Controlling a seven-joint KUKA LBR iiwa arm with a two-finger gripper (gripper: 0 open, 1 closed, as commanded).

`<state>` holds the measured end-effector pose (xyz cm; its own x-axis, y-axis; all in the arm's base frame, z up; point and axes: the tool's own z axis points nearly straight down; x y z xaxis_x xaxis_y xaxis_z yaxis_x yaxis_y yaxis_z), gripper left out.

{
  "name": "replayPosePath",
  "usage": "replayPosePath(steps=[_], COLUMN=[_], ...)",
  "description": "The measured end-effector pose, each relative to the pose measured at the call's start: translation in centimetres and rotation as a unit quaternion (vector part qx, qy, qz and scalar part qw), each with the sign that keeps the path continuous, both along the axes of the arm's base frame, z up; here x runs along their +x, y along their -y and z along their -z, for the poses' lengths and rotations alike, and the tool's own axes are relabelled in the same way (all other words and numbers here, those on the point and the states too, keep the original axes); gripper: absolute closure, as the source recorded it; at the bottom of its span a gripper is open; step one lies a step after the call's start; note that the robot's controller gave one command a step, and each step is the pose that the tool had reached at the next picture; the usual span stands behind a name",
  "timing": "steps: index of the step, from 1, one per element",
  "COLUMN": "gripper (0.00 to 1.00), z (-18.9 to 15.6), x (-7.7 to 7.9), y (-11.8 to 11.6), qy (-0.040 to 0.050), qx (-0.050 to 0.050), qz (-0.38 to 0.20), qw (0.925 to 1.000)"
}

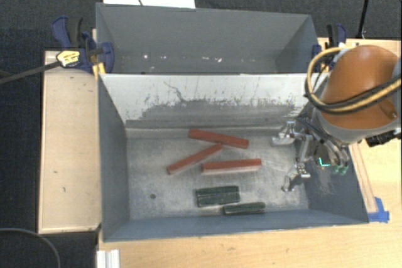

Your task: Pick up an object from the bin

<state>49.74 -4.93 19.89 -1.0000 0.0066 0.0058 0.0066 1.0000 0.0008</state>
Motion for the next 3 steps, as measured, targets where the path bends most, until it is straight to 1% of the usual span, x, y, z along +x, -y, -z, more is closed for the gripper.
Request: replayPosePath(steps=[1, 2, 3], gripper=[0.00, 0.00, 0.00], z=[-0.4, 6.9, 7.4], x=[0.2, 2.6, 5.7], y=[0.0, -4.2, -6.1], qy=[0.0042, 0.0061, 0.0039], qx=[0.000, 0.000, 0.000], qz=[-0.001, -0.054, -0.232], qw=[1.0000, 0.9985, 0.9727])
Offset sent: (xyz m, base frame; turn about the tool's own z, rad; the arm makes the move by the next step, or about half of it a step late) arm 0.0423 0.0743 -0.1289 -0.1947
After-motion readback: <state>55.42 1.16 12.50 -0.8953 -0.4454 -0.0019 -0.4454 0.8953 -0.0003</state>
